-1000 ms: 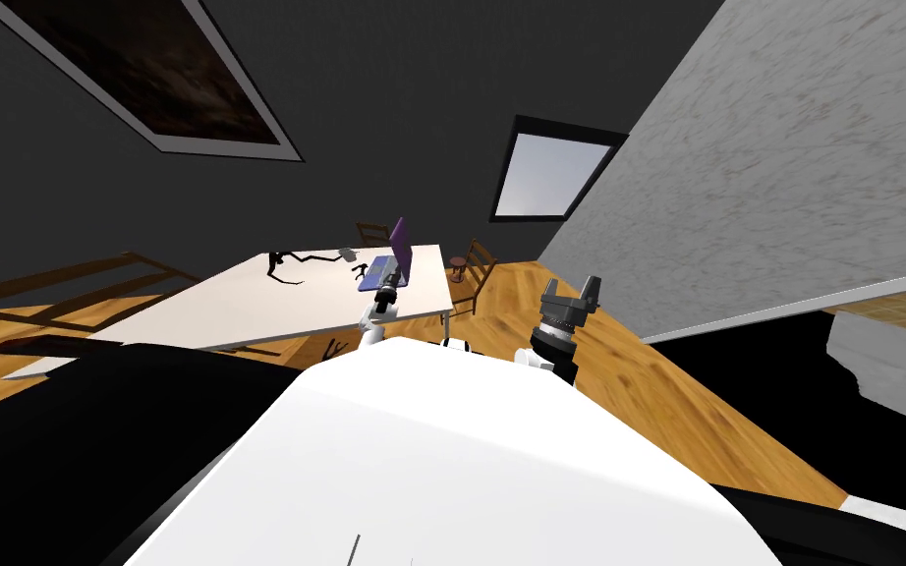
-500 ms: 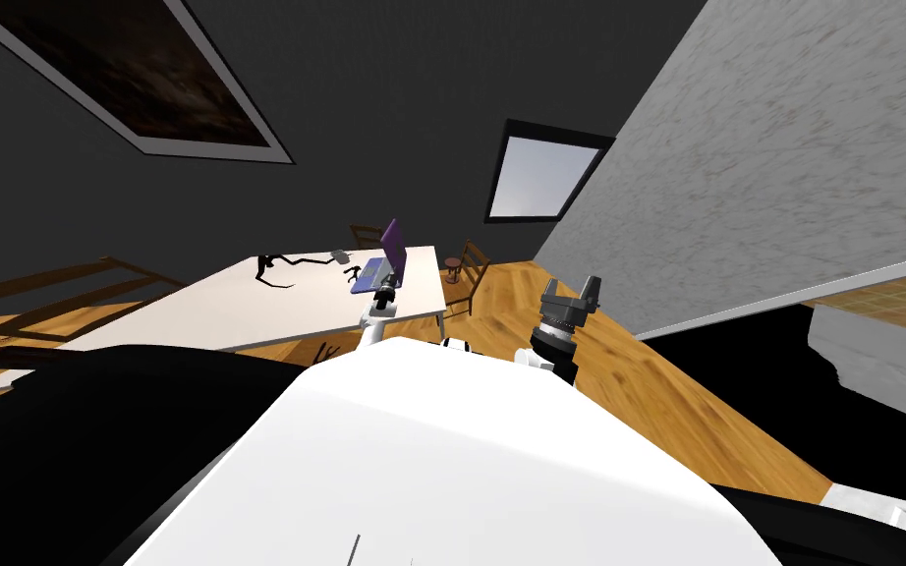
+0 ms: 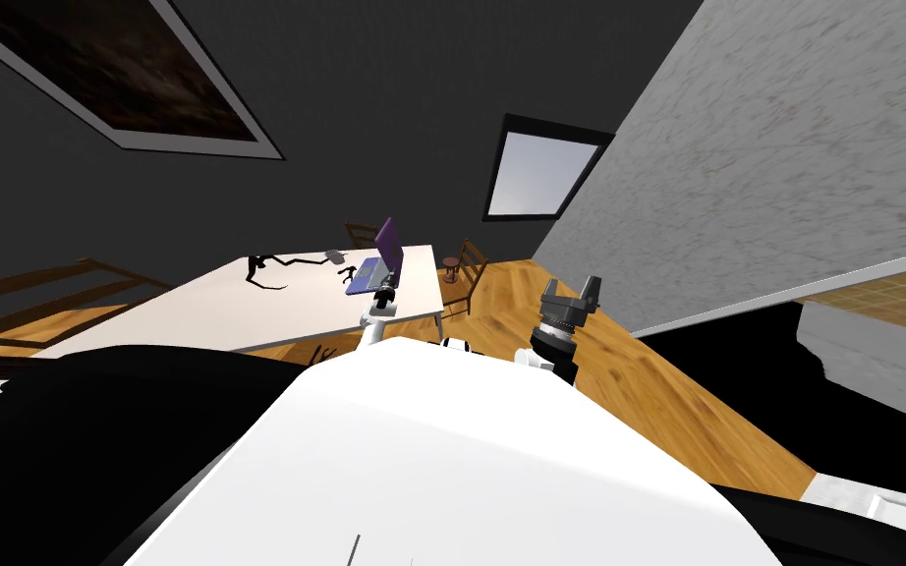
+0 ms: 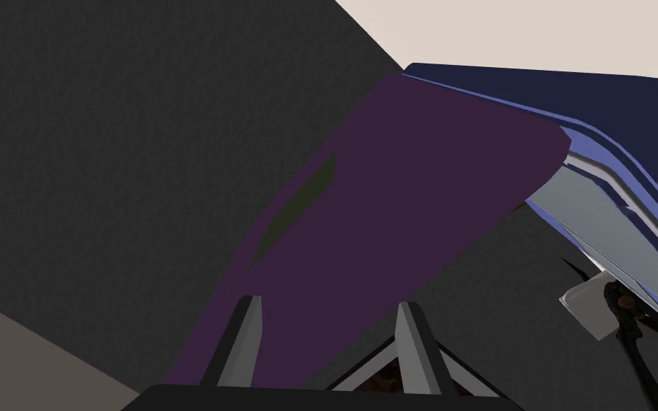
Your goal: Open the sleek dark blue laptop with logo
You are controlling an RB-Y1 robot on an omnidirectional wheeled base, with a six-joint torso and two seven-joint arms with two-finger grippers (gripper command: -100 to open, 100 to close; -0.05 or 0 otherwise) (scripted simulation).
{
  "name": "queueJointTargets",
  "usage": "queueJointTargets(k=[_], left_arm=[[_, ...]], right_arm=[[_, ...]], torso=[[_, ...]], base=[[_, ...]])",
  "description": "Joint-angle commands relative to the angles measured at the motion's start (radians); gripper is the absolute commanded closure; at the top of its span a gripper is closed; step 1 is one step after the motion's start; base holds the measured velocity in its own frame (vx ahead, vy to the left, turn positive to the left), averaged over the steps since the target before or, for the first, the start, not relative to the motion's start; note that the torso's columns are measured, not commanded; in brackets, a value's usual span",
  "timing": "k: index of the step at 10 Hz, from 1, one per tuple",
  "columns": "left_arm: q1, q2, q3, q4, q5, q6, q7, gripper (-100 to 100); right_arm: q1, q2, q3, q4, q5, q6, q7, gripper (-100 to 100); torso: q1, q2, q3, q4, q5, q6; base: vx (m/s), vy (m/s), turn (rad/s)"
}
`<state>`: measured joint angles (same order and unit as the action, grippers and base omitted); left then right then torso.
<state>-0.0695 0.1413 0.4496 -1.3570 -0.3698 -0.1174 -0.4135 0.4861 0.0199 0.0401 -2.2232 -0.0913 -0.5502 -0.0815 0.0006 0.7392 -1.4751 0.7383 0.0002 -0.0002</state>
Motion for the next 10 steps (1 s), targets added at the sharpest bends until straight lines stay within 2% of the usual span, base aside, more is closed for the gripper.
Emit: queueJointTargets(k=[1, 8, 9, 10], left_arm=[[-0.022, -0.02, -0.001, 0.017, 0.045, -0.007, 0.046, 100], [-0.074, -0.067, -0.005, 0.056, 0.15, -0.023, 0.154, 100], [-0.073, -0.062, -0.004, 0.054, 0.14, -0.02, 0.141, 100], [-0.077, -0.083, -0.006, 0.071, 0.172, -0.041, 0.176, 100]], right_arm=[[0.0, 0.0, 0.0, 0.0, 0.0, 0.0, 0.0, 0], [0.0, 0.0, 0.0, 0.0, 0.0, 0.0, 0.0, 0], [0.0, 0.0, 0.0, 0.0, 0.0, 0.0, 0.0, 0], [0.0, 0.0, 0.0, 0.0, 0.0, 0.0, 0.0, 0]], torso=[[0.006, 0.0, 0.001, 0.0, 0.005, 0.001], [0.0, -0.002, -0.001, 0.0, 0.0, 0.0], [0.0, -0.001, -0.001, 0.0, 0.0, 0.0], [-0.002, -0.002, -0.001, 0.0, -0.001, 0.0]], base=[[-0.041, 0.082, 0.054], [-0.033, 0.064, 0.025], [-0.012, 0.029, 0.003], [-0.013, 0.061, 0.038]])
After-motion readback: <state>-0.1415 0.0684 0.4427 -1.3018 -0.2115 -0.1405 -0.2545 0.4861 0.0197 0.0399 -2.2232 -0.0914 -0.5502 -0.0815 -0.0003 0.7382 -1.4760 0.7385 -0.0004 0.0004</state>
